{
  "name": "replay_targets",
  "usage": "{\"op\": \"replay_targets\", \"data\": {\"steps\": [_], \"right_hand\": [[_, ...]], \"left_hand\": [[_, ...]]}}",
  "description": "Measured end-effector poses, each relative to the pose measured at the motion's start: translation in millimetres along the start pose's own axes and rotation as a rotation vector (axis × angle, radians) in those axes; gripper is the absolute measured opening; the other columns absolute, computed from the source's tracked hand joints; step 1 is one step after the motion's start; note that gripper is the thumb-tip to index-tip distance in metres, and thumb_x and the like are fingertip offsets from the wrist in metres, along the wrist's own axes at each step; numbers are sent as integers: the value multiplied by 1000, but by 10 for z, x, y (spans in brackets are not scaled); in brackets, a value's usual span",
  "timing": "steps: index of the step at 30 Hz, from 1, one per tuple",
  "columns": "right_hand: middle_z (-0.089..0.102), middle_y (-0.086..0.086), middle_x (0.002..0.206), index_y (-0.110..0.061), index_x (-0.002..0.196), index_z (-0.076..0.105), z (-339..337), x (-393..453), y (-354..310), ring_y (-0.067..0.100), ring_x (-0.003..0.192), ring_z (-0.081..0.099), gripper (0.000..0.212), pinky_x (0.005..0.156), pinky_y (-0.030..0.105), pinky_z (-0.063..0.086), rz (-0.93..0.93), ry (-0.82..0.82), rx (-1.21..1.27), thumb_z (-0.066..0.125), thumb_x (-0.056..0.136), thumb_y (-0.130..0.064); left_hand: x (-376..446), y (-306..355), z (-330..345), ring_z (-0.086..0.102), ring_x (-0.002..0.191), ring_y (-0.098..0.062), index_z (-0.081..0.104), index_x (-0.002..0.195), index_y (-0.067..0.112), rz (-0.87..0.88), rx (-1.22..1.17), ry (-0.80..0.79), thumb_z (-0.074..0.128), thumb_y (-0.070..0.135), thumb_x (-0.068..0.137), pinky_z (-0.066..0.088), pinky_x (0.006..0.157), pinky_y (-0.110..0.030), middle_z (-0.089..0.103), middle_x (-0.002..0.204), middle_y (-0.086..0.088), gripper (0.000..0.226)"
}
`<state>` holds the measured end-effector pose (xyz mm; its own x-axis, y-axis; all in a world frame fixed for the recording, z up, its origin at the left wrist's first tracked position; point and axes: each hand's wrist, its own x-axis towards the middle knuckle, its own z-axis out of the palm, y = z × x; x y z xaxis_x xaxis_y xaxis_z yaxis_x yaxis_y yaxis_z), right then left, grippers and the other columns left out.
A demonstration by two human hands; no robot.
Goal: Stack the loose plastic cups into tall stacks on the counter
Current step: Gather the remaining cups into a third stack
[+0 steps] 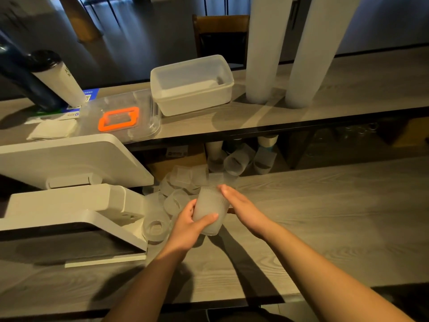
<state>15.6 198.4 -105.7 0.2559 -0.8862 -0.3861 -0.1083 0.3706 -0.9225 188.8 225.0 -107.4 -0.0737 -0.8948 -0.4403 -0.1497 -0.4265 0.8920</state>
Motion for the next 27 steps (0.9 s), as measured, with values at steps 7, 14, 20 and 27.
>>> {"op": "replay_targets", "data": {"steps": [7, 14, 20, 27], "right_hand": [[53, 0, 141, -22, 143, 48, -482, 460, 115, 17, 131, 49, 42, 105, 31, 42, -69, 408, -171, 51, 101, -16], [48, 7, 144, -15, 147, 42, -965, 973, 190, 29, 138, 38, 66, 114, 44, 35, -113, 396, -913, 71, 87, -15], [61, 9, 129, -18, 130, 52, -1037, 1327, 104, 32, 122, 53, 35, 105, 43, 37, -38, 192, -1286, 58, 96, -22], [63, 5, 118, -23, 132, 52, -1030, 1403, 103, 27, 109, 60, 37, 93, 38, 48, -116, 56, -1374, 59, 96, -25]], "left_hand": [[164, 51, -100, 69, 100, -16, 58, 123, 23, -58, -123, 106, 74, 29, 84, 55, 79, -30, 70, 112, -1, 42], [371, 68, -81, 67, 95, -14, 56, 120, 22, -74, -105, 92, 72, 23, 87, 54, 65, -20, 68, 110, -1, 36], [558, 71, -39, 70, 97, -32, 57, 127, 18, -114, -153, 139, 81, 31, 78, 58, 71, -41, 70, 114, -11, 56], [636, 67, -69, 68, 103, -27, 55, 130, 18, -103, -124, 163, 78, 34, 76, 60, 81, -44, 68, 117, -6, 61]]}}
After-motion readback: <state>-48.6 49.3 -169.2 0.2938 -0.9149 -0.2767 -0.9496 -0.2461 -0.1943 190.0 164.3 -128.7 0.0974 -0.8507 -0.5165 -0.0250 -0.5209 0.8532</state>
